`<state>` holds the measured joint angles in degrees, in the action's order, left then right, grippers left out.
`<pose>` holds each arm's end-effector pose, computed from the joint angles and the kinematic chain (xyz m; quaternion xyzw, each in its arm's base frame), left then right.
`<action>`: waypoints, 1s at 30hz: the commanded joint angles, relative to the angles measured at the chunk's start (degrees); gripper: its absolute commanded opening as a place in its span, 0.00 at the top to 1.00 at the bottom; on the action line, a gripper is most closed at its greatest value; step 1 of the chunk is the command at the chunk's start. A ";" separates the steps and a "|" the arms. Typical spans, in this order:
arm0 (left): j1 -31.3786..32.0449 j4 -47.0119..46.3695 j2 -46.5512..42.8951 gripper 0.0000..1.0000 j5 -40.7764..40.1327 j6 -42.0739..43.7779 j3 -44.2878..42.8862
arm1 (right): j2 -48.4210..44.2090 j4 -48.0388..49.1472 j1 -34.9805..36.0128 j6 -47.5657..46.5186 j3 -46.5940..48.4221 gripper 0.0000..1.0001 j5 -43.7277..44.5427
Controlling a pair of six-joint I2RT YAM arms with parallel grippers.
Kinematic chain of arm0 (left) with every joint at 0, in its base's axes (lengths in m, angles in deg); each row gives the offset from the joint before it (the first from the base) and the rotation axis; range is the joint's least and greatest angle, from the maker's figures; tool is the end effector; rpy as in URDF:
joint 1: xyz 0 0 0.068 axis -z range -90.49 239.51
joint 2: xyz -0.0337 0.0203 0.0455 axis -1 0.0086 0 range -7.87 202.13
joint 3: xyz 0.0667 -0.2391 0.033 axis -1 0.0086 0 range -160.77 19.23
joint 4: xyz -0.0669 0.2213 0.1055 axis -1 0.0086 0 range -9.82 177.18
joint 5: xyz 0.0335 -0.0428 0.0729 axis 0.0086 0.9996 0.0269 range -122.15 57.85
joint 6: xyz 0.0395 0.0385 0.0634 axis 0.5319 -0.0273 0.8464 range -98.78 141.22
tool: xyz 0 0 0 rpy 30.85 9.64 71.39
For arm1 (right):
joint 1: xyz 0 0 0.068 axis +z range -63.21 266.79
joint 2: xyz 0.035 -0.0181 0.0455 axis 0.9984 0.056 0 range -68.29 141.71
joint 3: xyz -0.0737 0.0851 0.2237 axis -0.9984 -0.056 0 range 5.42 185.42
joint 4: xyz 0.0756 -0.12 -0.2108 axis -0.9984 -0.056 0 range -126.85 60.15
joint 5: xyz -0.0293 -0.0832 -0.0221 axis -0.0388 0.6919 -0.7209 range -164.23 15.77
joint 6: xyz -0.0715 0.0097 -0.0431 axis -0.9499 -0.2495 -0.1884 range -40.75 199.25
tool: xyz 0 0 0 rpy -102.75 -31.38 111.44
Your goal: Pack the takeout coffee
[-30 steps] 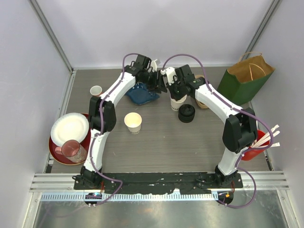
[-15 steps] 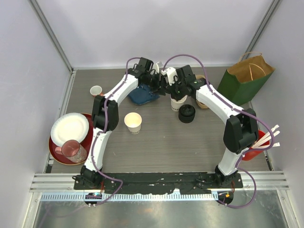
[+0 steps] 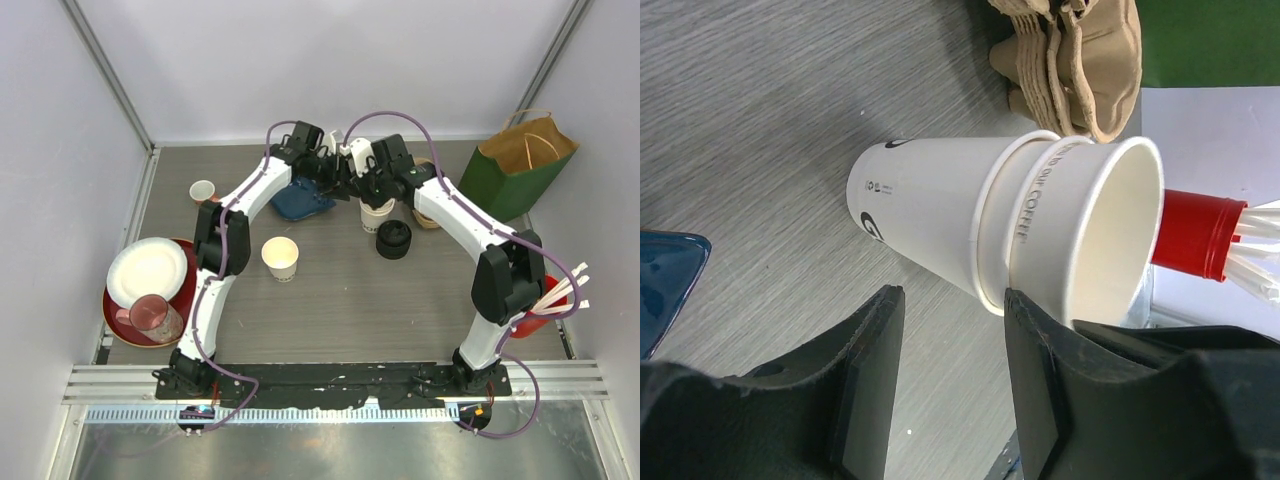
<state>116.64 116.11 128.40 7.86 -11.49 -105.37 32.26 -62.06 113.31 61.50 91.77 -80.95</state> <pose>0.4469 -0.2821 0.1944 0.0809 0.8811 -0.4459 0.1354 0.3631 0.1908 0.2435 -0.3694 0.8504 0.0826 0.3653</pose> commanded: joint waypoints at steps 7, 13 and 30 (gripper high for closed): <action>0.99 0.11 0.14 0.52 -1.60 2.38 -2.84 | -5.89 4.61 0.55 -3.25 4.80 0.99 2.76; 0.99 1.87 -1.53 0.51 -3.44 5.64 -6.09 | -8.18 2.06 0.63 -5.17 8.83 0.99 4.87; -7.16 13.55 -18.13 0.25 -8.81 18.46 -4.53 | -16.26 -7.95 16.97 -7.12 10.52 0.99 15.94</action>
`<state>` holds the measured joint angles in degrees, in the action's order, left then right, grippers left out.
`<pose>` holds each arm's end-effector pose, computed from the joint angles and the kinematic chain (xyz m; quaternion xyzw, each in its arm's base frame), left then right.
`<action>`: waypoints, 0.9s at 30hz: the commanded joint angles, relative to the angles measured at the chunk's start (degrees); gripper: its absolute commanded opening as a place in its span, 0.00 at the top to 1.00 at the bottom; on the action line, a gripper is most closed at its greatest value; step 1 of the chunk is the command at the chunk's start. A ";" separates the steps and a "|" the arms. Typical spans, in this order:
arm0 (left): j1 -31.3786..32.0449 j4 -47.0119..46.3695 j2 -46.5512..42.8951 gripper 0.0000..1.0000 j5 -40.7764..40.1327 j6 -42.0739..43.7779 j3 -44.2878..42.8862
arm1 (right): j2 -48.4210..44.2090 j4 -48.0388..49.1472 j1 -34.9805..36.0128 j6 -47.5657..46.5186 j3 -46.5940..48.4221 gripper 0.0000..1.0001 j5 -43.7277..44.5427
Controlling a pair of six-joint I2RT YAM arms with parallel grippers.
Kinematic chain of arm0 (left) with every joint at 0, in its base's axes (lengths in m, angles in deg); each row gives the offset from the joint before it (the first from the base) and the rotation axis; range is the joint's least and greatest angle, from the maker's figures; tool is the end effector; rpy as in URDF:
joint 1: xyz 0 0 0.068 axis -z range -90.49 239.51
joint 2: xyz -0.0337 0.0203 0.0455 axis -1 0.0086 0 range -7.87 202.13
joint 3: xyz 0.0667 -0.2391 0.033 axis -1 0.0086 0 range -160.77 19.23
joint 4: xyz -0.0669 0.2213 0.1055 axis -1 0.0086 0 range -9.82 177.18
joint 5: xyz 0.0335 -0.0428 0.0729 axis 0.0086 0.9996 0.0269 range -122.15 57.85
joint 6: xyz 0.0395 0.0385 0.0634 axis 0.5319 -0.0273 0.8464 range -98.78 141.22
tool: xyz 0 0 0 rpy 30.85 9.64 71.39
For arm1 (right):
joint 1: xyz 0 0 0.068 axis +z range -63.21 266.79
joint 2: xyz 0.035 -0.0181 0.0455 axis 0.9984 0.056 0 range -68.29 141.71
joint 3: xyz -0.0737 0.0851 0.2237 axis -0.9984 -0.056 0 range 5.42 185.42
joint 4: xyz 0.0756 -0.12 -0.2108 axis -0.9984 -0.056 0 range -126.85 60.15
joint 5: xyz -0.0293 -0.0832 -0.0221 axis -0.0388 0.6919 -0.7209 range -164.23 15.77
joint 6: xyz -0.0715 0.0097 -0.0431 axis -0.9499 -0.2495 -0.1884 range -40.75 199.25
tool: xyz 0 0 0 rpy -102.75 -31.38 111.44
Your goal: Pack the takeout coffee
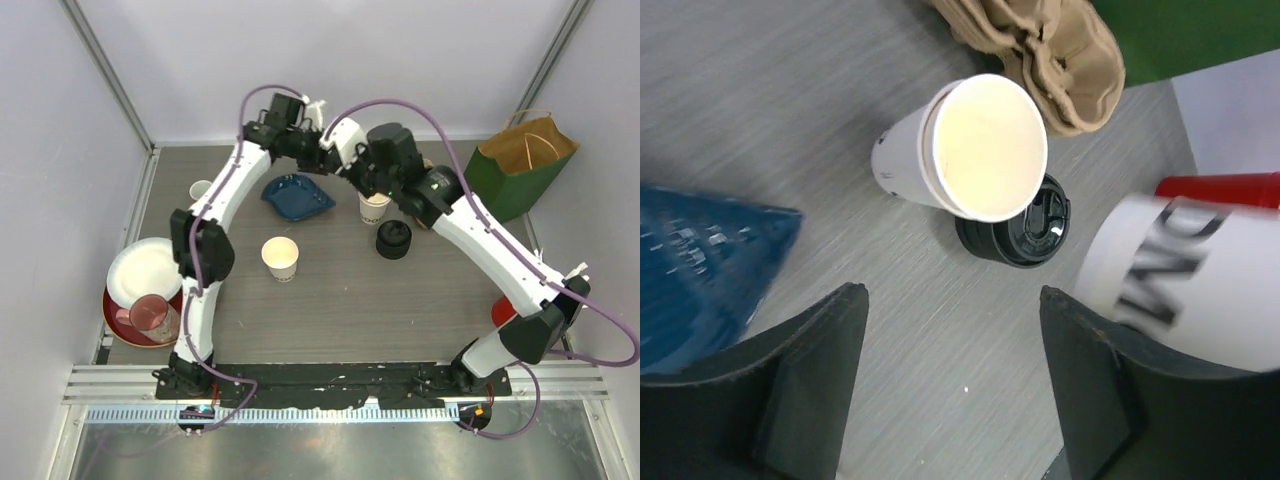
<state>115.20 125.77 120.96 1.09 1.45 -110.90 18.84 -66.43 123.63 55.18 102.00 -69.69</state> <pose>0.4365 -0.2547 0.2717 0.1565 0.8761 -0.3869 0.2414 0.2942 0.2131 0.3848 -0.4143 0.7454 0.0244 0.5216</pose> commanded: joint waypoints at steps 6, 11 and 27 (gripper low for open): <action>-13.11 8.38 -22.65 0.13 -3.87 14.83 10.32 | -3.72 -3.42 12.11 2.45 -8.85 0.99 1.54; -16.90 11.37 -30.65 0.10 -8.53 21.25 19.09 | -3.02 -1.31 16.24 3.68 -16.50 0.99 -1.54; -20.42 6.62 -43.23 0.05 -14.78 25.57 35.99 | -0.65 14.86 16.60 5.00 -30.74 0.99 -8.41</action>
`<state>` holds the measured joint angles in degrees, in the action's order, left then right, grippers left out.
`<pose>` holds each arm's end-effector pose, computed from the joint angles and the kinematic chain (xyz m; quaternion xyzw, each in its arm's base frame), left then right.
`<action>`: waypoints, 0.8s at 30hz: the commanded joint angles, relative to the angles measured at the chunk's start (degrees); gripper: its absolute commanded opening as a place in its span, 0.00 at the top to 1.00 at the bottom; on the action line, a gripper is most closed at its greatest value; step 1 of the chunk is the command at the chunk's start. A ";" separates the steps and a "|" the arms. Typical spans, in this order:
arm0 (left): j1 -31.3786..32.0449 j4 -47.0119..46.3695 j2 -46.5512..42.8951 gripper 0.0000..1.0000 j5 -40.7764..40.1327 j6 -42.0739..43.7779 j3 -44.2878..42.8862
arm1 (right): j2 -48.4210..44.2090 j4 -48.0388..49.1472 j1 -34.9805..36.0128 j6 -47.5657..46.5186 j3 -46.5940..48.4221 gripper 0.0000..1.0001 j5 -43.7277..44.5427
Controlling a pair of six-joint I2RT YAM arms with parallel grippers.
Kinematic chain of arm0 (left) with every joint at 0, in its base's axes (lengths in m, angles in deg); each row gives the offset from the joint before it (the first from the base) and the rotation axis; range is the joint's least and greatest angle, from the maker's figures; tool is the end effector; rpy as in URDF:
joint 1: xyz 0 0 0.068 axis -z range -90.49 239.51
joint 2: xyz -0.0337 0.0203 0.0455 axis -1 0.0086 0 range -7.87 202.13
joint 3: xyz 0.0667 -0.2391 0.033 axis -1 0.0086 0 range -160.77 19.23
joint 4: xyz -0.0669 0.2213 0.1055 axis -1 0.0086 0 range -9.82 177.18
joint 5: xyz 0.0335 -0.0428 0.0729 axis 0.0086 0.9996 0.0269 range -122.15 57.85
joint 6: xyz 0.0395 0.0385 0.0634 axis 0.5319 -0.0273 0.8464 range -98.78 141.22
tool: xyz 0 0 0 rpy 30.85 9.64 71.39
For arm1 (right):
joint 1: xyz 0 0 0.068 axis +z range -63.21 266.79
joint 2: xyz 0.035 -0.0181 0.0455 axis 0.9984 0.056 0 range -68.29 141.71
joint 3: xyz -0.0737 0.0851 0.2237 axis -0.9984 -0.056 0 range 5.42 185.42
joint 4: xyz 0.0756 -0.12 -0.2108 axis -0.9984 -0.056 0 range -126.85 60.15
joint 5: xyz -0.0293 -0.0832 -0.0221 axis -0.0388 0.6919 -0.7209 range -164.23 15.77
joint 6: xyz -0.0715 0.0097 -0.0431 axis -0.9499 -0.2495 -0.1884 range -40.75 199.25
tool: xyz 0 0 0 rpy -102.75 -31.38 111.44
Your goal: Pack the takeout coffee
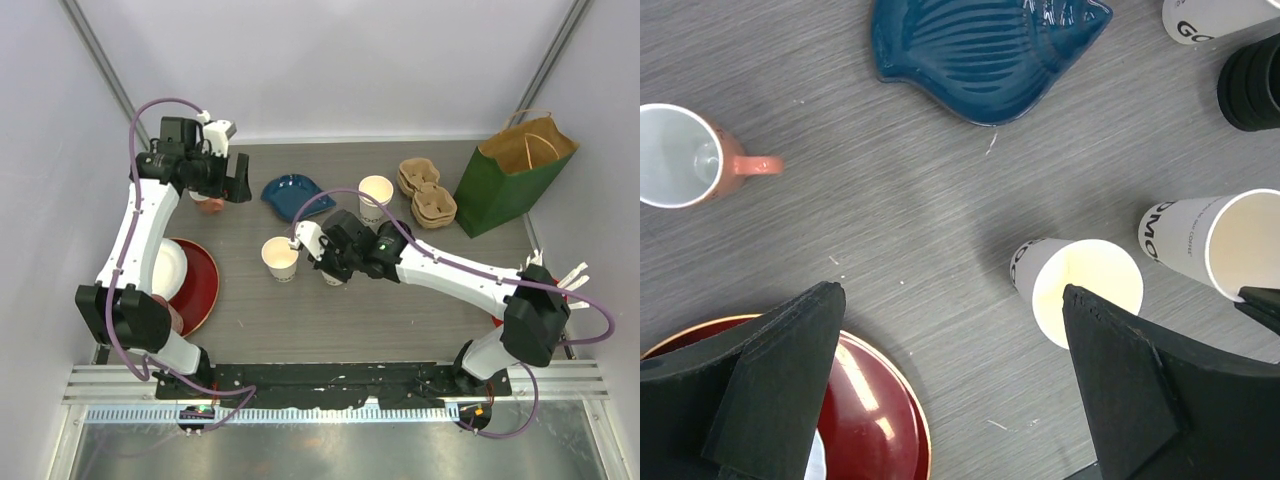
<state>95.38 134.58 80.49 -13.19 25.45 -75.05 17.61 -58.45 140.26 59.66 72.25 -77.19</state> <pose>0.3339 -0.0583 0.3307 0.1393 0.9136 -0.1590 0.3474 0.2028 0.2801 0.2237 -0.5624 0.7436 0.1282 0.3382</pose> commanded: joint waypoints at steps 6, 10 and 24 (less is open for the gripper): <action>-0.51 -2.80 -2.93 0.05 0.55 1.22 1.03 | 1.80 8.38 -1.88 -0.44 -0.56 0.99 -0.11; -0.51 -2.36 -2.84 0.06 1.43 0.96 1.90 | 2.77 8.30 -3.20 -0.88 -0.30 0.99 0.24; 5.91 1.51 -0.82 0.20 4.59 7.20 10.25 | 5.41 8.30 -7.68 -1.85 1.99 0.99 -2.05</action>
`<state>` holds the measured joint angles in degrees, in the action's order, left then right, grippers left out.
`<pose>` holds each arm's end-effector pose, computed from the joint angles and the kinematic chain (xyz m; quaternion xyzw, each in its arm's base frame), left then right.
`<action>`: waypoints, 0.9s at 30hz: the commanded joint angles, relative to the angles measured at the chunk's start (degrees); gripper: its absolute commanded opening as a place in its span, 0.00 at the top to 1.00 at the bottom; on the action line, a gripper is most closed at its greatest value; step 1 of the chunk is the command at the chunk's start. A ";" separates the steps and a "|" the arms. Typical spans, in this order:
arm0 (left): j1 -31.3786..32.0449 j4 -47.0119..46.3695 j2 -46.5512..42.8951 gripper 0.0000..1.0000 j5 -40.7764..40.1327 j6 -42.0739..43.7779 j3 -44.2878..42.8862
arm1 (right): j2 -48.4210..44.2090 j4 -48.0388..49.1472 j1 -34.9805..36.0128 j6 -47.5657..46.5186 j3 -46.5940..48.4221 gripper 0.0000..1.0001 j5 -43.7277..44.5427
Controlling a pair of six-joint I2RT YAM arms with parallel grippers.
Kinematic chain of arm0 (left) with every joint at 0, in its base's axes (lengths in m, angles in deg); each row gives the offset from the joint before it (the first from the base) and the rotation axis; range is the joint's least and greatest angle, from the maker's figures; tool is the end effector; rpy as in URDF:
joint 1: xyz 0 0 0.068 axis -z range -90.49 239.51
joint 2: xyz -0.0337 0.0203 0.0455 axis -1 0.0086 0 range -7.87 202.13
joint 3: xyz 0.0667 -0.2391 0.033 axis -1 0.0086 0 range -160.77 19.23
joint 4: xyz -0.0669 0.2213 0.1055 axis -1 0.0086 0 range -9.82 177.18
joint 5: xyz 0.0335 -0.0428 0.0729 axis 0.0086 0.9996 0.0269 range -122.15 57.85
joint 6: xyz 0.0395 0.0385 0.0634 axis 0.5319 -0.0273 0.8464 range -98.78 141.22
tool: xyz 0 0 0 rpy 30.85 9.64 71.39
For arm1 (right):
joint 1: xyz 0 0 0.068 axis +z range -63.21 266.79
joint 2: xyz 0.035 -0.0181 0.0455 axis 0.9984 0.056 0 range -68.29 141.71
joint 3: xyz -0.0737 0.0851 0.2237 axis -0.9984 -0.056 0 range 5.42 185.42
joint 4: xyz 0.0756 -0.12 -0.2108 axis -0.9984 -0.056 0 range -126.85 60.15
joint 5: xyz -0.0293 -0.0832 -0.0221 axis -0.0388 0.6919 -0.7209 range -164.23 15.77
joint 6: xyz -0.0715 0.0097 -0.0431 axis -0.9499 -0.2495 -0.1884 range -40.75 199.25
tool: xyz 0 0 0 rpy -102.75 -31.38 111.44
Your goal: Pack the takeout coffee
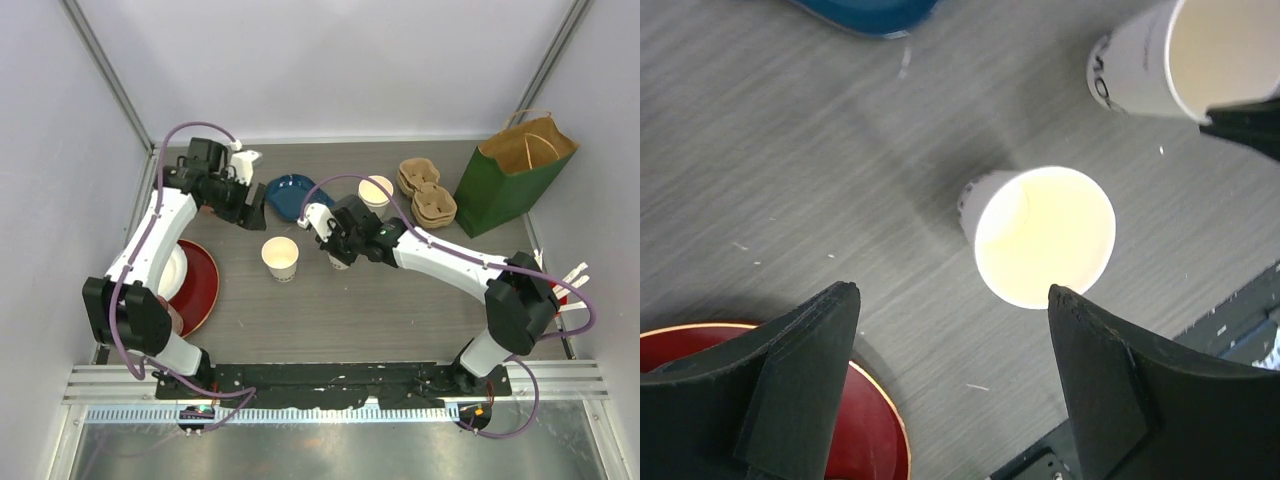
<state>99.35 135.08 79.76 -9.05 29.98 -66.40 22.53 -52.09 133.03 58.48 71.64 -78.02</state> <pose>0.3169 -0.0842 0.2870 0.2080 0.9176 -0.1946 0.2773 0.2488 0.2668 0.2024 -0.5232 0.7683 0.1110 0.3517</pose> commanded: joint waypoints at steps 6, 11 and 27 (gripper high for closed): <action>2.02 0.13 0.08 0.20 0.02 2.06 2.13 | 0.67 0.10 -0.27 -0.50 3.74 0.98 -2.18; 2.02 -0.14 -0.36 0.19 -0.59 2.41 1.69 | 0.40 -0.96 -0.27 -0.49 3.75 0.78 -0.78; 1.49 -0.93 -4.93 0.14 -2.61 3.90 1.25 | -10.41 -1.05 -15.80 20.40 9.03 0.38 7.39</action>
<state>101.36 135.73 78.34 -11.24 32.71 -63.88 16.06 -55.19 127.85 68.36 79.14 -76.16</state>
